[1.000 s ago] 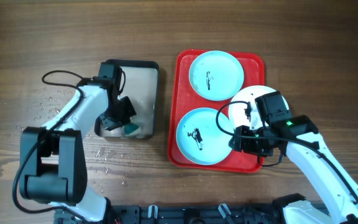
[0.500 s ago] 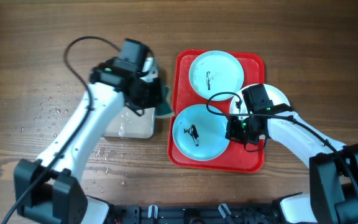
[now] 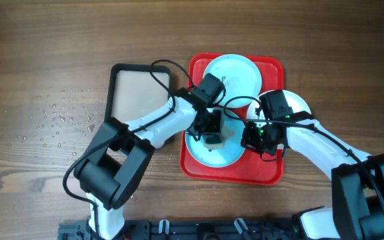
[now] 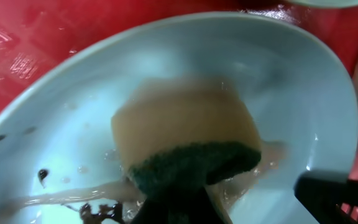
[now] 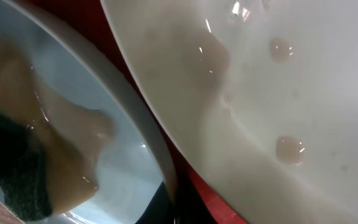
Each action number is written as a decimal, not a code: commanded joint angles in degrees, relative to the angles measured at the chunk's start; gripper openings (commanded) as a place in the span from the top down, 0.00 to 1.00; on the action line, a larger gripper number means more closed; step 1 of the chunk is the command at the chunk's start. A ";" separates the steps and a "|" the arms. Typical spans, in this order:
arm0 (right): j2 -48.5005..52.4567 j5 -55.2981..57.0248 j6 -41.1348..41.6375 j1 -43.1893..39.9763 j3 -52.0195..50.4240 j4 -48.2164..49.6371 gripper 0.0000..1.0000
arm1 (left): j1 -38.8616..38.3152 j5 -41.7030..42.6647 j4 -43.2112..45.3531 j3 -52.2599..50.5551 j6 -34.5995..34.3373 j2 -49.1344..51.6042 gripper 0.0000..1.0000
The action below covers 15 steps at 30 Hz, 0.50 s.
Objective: Clean dirty plates on tray and stack at the side
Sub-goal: 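Lift sponge with left gripper and bring it onto the tilted white plate, then rub sponge across the white plate surface while right gripper holds it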
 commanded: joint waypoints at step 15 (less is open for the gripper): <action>1.81 4.33 1.38 0.13 -0.42 -0.09 0.96 | -5.40 9.57 2.73 -2.01 -5.03 4.33 0.96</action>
